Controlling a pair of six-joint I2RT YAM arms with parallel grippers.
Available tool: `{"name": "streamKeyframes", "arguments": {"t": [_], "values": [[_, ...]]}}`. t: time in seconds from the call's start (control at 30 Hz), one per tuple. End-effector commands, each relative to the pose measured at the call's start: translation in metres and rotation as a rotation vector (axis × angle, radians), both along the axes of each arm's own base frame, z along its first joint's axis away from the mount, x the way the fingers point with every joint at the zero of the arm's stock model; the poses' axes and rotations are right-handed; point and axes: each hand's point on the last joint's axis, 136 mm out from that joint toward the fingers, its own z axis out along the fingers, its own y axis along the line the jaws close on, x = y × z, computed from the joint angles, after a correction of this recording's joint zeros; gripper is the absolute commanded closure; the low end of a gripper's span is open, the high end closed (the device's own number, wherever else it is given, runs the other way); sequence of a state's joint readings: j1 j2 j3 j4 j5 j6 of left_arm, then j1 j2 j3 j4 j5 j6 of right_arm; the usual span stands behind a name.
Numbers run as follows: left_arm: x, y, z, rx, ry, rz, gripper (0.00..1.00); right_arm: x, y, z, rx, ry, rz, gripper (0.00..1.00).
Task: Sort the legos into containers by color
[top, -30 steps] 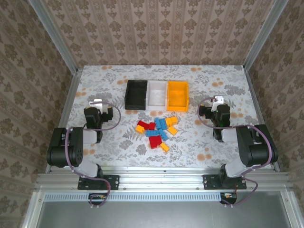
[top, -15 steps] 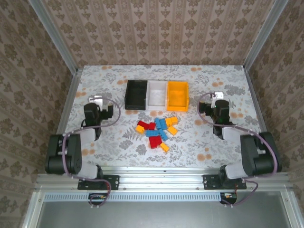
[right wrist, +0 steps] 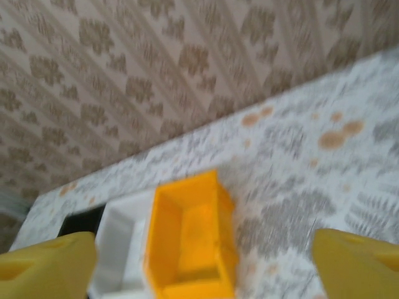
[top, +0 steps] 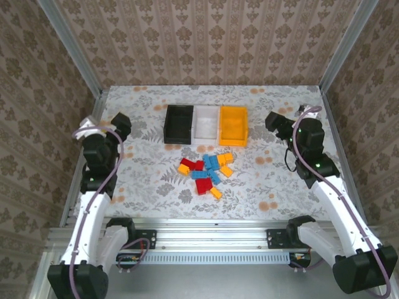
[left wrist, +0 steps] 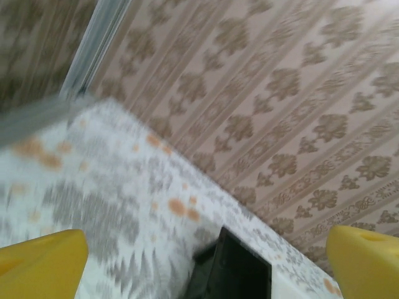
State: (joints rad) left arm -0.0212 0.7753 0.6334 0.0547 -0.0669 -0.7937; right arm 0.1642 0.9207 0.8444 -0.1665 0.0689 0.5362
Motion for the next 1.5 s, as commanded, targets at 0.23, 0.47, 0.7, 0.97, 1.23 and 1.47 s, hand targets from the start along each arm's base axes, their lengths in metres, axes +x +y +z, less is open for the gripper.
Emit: {"name": "streamKeyframes", "arguments": {"t": [0.23,0.47,0.7,0.97,1.23,1.47], "values": [[-0.001,-0.077,-0.001,-0.123,0.192,-0.396,0.05,-0.082,0.112,-0.124,-0.235,0.518,0.492,0.43],[-0.003,-0.159,-0.028,-0.164,0.368,-0.758,0.10,-0.147,0.172,-0.187,-0.416,0.687,0.816,0.37],[-0.043,-0.191,-0.074,-0.210,0.476,-0.835,0.08,-0.156,0.209,-0.240,-0.566,0.766,0.973,0.42],[-0.070,-0.183,-0.100,-0.216,0.387,-0.737,0.05,-0.138,0.232,-0.261,-0.673,0.710,1.001,0.51],[-0.084,-0.162,-0.098,-0.164,0.363,-0.676,0.03,-0.124,0.240,-0.265,-0.711,0.691,0.992,0.73],[-0.089,-0.158,-0.099,-0.166,0.354,-0.661,0.03,-0.125,0.231,-0.249,-0.790,0.646,0.931,0.89]]}}
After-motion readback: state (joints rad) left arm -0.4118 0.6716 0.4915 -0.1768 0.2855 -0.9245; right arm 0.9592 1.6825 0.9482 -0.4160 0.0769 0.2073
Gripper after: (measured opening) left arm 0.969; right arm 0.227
